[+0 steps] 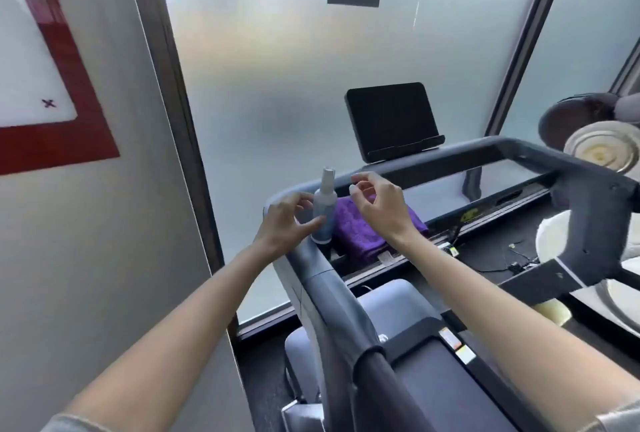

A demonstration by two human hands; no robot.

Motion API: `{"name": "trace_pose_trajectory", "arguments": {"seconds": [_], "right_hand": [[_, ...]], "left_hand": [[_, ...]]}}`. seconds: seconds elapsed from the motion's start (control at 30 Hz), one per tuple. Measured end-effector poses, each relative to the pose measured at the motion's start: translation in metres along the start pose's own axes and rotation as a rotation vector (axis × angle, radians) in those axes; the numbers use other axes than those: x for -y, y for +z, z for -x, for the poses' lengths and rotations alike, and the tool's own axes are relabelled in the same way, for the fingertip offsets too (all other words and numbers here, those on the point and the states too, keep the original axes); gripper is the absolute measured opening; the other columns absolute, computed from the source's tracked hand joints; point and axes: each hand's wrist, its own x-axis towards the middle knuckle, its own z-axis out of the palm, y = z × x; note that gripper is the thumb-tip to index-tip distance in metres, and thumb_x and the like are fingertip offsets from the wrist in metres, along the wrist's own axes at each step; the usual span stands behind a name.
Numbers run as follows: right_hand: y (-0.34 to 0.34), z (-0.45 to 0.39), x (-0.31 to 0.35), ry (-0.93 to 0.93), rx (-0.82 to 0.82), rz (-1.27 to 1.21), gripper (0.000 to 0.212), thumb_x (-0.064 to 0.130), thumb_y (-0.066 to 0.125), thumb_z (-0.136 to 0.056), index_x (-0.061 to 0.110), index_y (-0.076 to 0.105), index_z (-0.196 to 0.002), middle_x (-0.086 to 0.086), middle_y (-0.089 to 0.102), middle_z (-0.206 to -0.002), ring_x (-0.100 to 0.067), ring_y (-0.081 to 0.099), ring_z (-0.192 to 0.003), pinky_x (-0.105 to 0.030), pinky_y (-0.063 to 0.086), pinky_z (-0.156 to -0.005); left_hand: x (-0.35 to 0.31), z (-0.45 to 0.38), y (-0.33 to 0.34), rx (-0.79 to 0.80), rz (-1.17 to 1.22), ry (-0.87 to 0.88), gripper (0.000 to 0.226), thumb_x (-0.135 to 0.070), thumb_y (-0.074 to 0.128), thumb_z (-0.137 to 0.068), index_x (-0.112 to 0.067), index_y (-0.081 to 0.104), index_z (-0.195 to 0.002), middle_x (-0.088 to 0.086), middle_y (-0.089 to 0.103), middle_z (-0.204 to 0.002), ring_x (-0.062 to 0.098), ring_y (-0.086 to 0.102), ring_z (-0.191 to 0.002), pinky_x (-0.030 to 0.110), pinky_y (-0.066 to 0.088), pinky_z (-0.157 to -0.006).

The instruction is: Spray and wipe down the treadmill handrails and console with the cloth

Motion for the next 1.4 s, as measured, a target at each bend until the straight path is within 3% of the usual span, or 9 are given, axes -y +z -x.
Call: {"name": "trace_pose_trajectory", "arguments": {"seconds": [0.13, 0.3, 0.43, 0.57, 0.83, 1.0, 1.13, 1.23, 1.4], "right_hand": [[0.007, -0.020, 0.013, -0.081, 0.008, -0.039, 0.031, 0.036, 0.062, -0.091, 0.009, 0.066, -0.105, 0.000, 0.060, -0.069, -0.006, 0.055, -0.061, -0.008, 0.041, -0.060], [0.025, -0.035, 0.012, -0.151, 0.080, 0.017, 0.032, 0.045, 0.071, -0.082, 0.014, 0.064, -0.089, 0.010, 0.044, -0.051, -0.001, 0.045, -0.047, -0.012, 0.036, -0.050], [0.030, -0.039, 0.007, -0.126, 0.042, 0.052, 0.044, 0.044, 0.073, -0.080, 0.027, 0.037, -0.063, 0.011, 0.038, -0.050, -0.005, 0.035, -0.043, -0.016, 0.032, -0.046], [0.032, -0.041, 0.008, -0.125, 0.015, 0.085, 0.051, 0.045, 0.074, -0.079, 0.026, 0.030, -0.060, 0.011, 0.034, -0.049, -0.007, 0.029, -0.045, -0.020, 0.027, -0.044], [0.035, -0.044, 0.006, -0.123, -0.008, 0.019, 0.047, 0.013, 0.074, -0.077, 0.027, 0.034, -0.058, 0.010, 0.035, -0.047, -0.005, 0.036, -0.044, -0.013, 0.027, -0.043], [0.028, -0.046, 0.016, -0.126, 0.014, -0.003, 0.038, 0.018, 0.069, -0.078, 0.026, 0.038, -0.058, 0.006, 0.038, -0.046, -0.007, 0.033, -0.044, -0.020, 0.030, -0.045], [-0.007, -0.089, 0.033, -0.098, -0.125, -0.222, 0.031, 0.013, 0.060, -0.091, 0.010, 0.045, -0.065, 0.003, 0.038, -0.046, -0.018, 0.032, -0.051, -0.028, 0.032, -0.053], [-0.022, -0.104, 0.032, -0.125, -0.051, -0.131, 0.035, 0.020, 0.061, -0.092, -0.005, 0.050, -0.069, 0.014, 0.040, -0.041, -0.012, 0.035, -0.044, -0.022, 0.034, -0.052], [0.000, -0.075, 0.012, -0.046, 0.117, -0.183, 0.039, 0.027, 0.061, -0.093, -0.008, 0.053, -0.076, 0.001, 0.042, -0.050, -0.011, 0.034, -0.047, -0.024, 0.033, -0.050]], "left_hand": [[-0.007, -0.010, 0.005, -0.064, 0.202, -0.009, 0.034, -0.020, 0.076, -0.081, -0.010, 0.064, -0.111, 0.010, 0.070, -0.101, 0.017, 0.064, -0.087, 0.017, 0.050, -0.076], [-0.007, -0.026, 0.004, -0.025, 0.376, -0.029, 0.023, -0.017, 0.070, -0.086, -0.003, 0.064, -0.104, 0.022, 0.069, -0.094, 0.033, 0.069, -0.089, 0.037, 0.055, -0.082], [-0.006, -0.030, 0.004, 0.102, 0.491, -0.041, 0.023, -0.011, 0.065, -0.089, 0.005, 0.058, -0.104, 0.023, 0.068, -0.098, 0.030, 0.067, -0.093, 0.040, 0.053, -0.087], [0.000, -0.033, 0.007, 0.146, 0.626, -0.064, 0.021, -0.002, 0.062, -0.090, 0.010, 0.051, -0.103, 0.019, 0.065, -0.098, 0.026, 0.063, -0.091, 0.046, 0.051, -0.089], [0.000, -0.039, 0.013, 0.256, 0.690, -0.017, 0.011, 0.003, 0.054, -0.093, -0.006, 0.052, -0.099, 0.006, 0.061, -0.093, 0.009, 0.060, -0.083, 0.020, 0.051, -0.076], [-0.005, -0.042, 0.023, 0.203, 0.557, 0.104, 0.022, 0.005, 0.051, -0.092, -0.015, 0.043, -0.092, -0.008, 0.053, -0.079, -0.008, 0.054, -0.069, 0.009, 0.042, -0.068], [-0.003, -0.045, 0.021, 0.252, 0.612, 0.170, 0.009, 0.004, 0.046, -0.086, -0.001, 0.041, -0.092, 0.005, 0.050, -0.073, 0.006, 0.052, -0.065, 0.020, 0.043, -0.070], [0.000, -0.046, 0.019, 0.281, 0.605, 0.179, 0.014, 0.013, 0.044, -0.090, 0.000, 0.040, -0.092, 0.006, 0.050, -0.073, 0.003, 0.051, -0.064, 0.018, 0.043, -0.070], [0.001, -0.045, 0.021, 0.322, 0.585, 0.140, 0.011, 0.000, 0.051, -0.095, -0.005, 0.043, -0.090, 0.005, 0.055, -0.079, 0.008, 0.052, -0.071, 0.024, 0.044, -0.073]]}}
